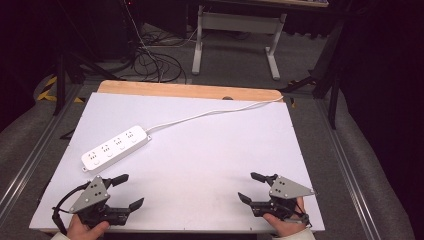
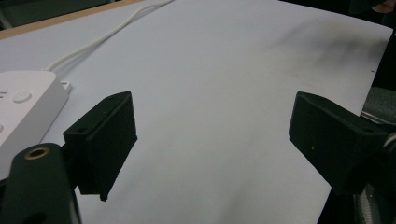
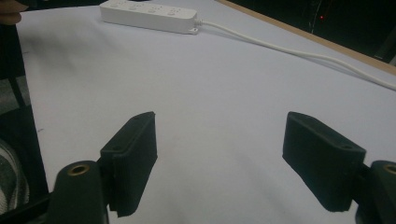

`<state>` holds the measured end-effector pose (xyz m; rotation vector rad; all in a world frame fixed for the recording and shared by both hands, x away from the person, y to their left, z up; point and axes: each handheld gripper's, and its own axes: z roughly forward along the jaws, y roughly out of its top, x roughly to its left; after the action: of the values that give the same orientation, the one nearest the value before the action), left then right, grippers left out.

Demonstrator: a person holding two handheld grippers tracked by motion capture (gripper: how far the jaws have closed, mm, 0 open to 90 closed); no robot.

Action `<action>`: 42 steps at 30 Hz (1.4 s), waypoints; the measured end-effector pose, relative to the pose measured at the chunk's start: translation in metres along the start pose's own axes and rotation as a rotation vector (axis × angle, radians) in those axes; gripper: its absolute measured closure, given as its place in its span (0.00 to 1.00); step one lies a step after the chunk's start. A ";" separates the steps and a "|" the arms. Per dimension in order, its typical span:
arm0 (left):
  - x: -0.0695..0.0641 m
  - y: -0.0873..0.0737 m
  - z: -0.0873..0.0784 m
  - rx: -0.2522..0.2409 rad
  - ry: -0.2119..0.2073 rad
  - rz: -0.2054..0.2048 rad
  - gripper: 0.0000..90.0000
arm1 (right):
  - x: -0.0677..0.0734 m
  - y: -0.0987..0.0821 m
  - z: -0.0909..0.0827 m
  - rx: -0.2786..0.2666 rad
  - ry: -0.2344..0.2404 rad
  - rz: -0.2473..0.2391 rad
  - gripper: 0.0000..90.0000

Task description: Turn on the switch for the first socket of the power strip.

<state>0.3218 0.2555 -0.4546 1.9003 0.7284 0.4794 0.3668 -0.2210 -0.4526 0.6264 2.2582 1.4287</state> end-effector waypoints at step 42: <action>0.012 0.019 -0.005 0.119 -0.072 -0.005 0.63 | 0.001 -0.001 0.004 0.016 0.031 0.005 0.29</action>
<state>0.3327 0.2613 -0.4353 2.0160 0.7279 0.3694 0.3681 -0.2182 -0.4547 0.6197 2.2960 1.4335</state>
